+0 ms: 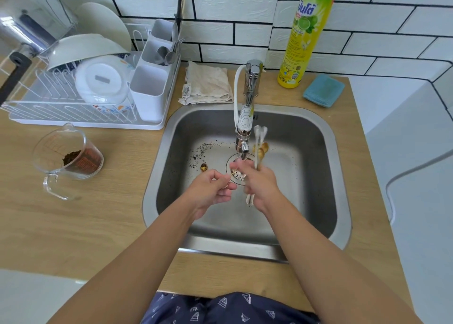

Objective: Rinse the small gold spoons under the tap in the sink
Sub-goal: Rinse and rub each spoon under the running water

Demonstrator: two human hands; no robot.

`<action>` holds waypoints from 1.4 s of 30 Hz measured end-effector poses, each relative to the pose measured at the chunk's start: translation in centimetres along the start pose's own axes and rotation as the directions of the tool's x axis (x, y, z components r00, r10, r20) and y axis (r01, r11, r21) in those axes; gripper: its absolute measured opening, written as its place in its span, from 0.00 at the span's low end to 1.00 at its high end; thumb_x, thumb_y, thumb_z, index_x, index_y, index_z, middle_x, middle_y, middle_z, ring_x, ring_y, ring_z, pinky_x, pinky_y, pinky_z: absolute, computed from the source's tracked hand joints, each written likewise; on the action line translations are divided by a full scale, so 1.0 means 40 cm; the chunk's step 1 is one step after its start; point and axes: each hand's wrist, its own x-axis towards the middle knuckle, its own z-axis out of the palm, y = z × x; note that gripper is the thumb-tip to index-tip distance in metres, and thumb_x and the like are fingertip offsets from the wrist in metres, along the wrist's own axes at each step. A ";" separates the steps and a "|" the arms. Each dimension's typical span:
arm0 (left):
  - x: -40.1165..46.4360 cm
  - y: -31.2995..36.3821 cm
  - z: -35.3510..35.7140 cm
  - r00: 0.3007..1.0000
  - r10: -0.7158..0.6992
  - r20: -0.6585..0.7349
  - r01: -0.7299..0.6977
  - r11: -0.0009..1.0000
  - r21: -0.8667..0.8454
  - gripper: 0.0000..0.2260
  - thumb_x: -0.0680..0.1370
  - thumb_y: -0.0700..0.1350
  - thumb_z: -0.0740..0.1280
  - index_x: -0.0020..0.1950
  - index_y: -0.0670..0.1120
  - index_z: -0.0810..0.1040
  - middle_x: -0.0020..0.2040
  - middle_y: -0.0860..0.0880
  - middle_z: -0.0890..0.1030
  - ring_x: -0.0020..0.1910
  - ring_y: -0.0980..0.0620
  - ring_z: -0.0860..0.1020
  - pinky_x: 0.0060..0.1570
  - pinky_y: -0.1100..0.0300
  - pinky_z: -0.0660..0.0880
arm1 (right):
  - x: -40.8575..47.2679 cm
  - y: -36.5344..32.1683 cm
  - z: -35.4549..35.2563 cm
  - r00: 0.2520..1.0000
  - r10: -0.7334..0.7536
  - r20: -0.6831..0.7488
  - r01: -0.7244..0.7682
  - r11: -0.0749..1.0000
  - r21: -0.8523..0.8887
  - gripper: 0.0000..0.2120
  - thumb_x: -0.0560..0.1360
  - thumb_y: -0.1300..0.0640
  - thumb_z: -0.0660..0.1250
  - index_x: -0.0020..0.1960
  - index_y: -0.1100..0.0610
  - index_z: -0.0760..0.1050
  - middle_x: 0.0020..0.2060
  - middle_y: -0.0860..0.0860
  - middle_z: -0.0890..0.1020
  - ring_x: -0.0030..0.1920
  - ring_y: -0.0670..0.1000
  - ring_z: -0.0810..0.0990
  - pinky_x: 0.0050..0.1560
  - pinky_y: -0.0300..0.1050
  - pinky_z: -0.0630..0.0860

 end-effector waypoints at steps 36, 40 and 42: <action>-0.015 -0.008 -0.017 0.871 -0.250 0.423 0.429 0.806 -0.408 0.11 0.80 0.45 0.61 0.37 0.51 0.73 0.29 0.55 0.67 0.22 0.57 0.64 0.29 0.61 0.66 | 0.034 -0.006 -0.010 0.999 0.030 -0.038 -0.028 0.998 0.058 0.07 0.77 0.57 0.74 0.41 0.56 0.87 0.44 0.56 0.79 0.22 0.42 0.58 0.21 0.36 0.57; -0.013 -0.007 -0.003 0.857 -0.259 0.445 0.475 0.732 -0.489 0.11 0.78 0.44 0.59 0.36 0.51 0.70 0.27 0.55 0.65 0.22 0.56 0.63 0.29 0.61 0.64 | 0.030 -0.006 0.004 0.998 0.056 -0.042 -0.055 0.998 0.021 0.06 0.77 0.56 0.74 0.43 0.56 0.85 0.42 0.57 0.77 0.22 0.43 0.57 0.21 0.37 0.56; -0.007 -0.007 0.002 0.867 -0.257 0.428 0.464 0.731 -0.500 0.11 0.78 0.43 0.59 0.35 0.52 0.69 0.26 0.54 0.65 0.21 0.56 0.63 0.29 0.62 0.64 | 0.007 0.015 0.012 0.996 0.087 0.036 -0.085 0.994 -0.072 0.06 0.77 0.56 0.75 0.43 0.57 0.86 0.38 0.55 0.80 0.22 0.43 0.59 0.21 0.37 0.57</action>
